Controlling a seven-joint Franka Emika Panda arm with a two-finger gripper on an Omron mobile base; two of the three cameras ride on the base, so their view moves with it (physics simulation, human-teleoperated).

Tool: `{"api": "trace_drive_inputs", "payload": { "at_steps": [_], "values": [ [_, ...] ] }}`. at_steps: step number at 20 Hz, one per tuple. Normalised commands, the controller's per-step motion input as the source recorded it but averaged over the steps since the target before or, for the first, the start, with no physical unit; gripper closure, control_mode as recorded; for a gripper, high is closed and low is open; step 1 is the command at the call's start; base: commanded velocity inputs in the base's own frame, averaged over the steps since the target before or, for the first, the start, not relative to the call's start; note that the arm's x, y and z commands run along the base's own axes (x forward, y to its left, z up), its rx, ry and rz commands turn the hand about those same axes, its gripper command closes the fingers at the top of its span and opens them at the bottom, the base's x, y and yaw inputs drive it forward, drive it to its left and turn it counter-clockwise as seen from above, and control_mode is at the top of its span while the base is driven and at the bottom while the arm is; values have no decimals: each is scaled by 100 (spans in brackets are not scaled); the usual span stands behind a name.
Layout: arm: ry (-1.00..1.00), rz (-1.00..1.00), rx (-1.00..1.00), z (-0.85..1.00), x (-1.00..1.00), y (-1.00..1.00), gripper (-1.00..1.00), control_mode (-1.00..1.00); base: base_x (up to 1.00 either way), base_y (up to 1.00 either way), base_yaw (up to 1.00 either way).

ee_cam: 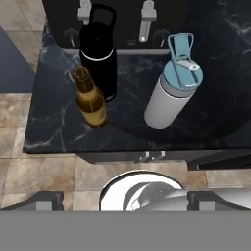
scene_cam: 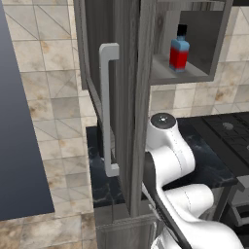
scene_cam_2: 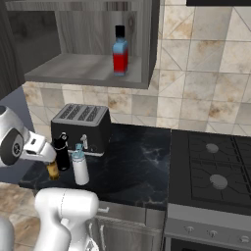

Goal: Sort all alcoholic drinks to one cabinet, and non-alcoholic drinks to the other.

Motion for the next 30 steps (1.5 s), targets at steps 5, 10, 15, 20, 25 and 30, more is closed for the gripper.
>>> {"api": "trace_drive_inputs", "payload": {
  "at_steps": [5, 10, 15, 20, 25, 30],
  "values": [
    [0, 1, 0, -16, 26, 11, -100, -100, 0, 0, 0],
    [2, 1, 0, -14, 27, 13, -100, -100, 0, 0, 0],
    [3, 1, 0, -14, 25, 13, -100, -100, 0, 0, 0],
    [1, 0, 0, -24, 18, 11, -100, -100, 0, 0, 0],
    [0, 0, 0, -30, 17, 10, -100, -100, 0, 0, 0],
    [-4, 0, 0, -20, 19, 7, -100, -100, 0, 0, 0]
  ]
}}
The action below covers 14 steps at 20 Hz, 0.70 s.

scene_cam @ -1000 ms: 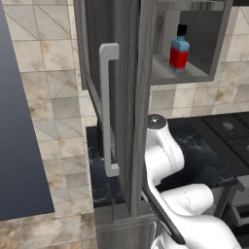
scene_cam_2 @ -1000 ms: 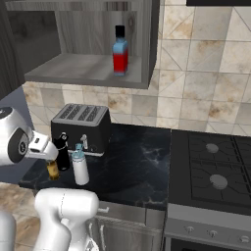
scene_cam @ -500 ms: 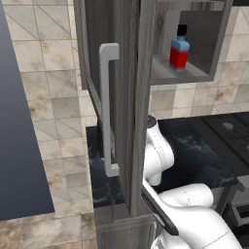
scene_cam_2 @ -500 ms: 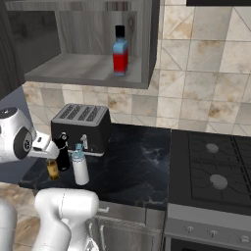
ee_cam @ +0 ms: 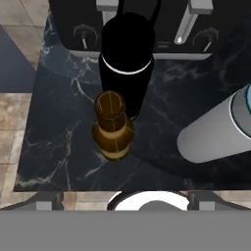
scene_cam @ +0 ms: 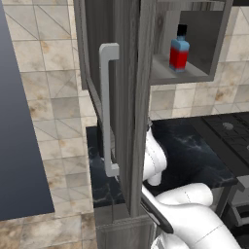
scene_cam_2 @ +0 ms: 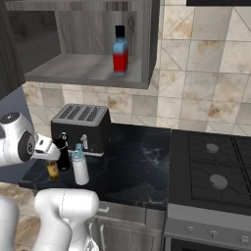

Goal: Sort all alcoholic drinks to one cabinet, and non-alcoholic drinks to the other.

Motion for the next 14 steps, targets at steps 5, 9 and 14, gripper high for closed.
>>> {"api": "trace_drive_inputs", "payload": {
  "at_steps": [5, 9, 14],
  "values": [
    [-3, 0, 0, -7, 18, 1, -100, -100, 0, 0, 0],
    [-2, 0, 0, -4, 14, 0, -100, -100, 0, 0, 0],
    [0, 0, 0, -10, 15, 6, -100, -100, 0, 0, 0]
  ]
}}
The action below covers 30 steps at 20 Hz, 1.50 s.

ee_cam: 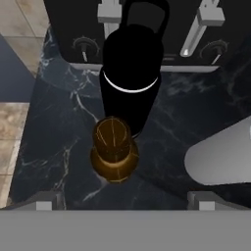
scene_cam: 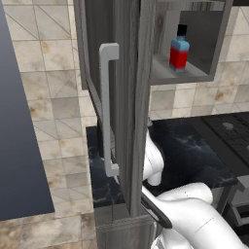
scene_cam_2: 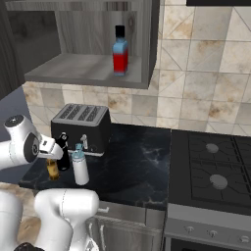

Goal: Sort all alcoholic drinks to one cabinet, and non-alcoholic drinks to the other.

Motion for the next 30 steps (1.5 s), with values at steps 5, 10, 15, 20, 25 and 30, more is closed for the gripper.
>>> {"api": "trace_drive_inputs", "payload": {
  "at_steps": [5, 10, 15, 20, 25, 30],
  "values": [
    [0, 0, 0, -8, 16, 13, -100, -100, 0, 0, 0],
    [0, 0, 0, -3, 17, 12, -100, -100, 0, 0, 0],
    [0, 0, 0, -5, 8, 1, -100, -100, 0, 0, 0],
    [0, 0, 0, -12, 0, 0, -100, -100, 0, 0, 0],
    [0, 0, 0, -13, 2, 0, -100, -100, 0, 0, 0],
    [0, 0, 0, -4, 5, 0, -100, -100, 0, 0, 0]
  ]
}}
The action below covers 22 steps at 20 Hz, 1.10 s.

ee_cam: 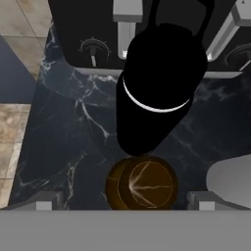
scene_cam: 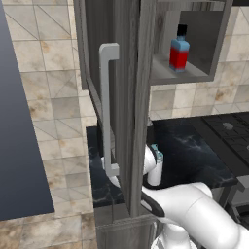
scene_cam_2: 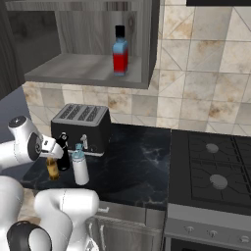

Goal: Sort all alcoholic drinks to one cabinet, and non-alcoholic drinks to the other.

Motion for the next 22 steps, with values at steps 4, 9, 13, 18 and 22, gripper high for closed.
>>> {"api": "trace_drive_inputs", "payload": {
  "at_steps": [4, 9, 13, 18, 22],
  "values": [
    [0, 0, 0, 0, 7, 0, -100, -100, 0, 0, 0],
    [0, 0, 0, -2, 6, 0, -100, -100, 0, 0, 0],
    [0, 0, 0, -5, 1, 0, -100, -100, 0, 0, 0],
    [0, -3, 0, -8, 0, -1, -100, -100, 0, 0, 0],
    [-1, -12, 0, -8, 0, -8, -100, -100, 0, 0, 0]
  ]
}}
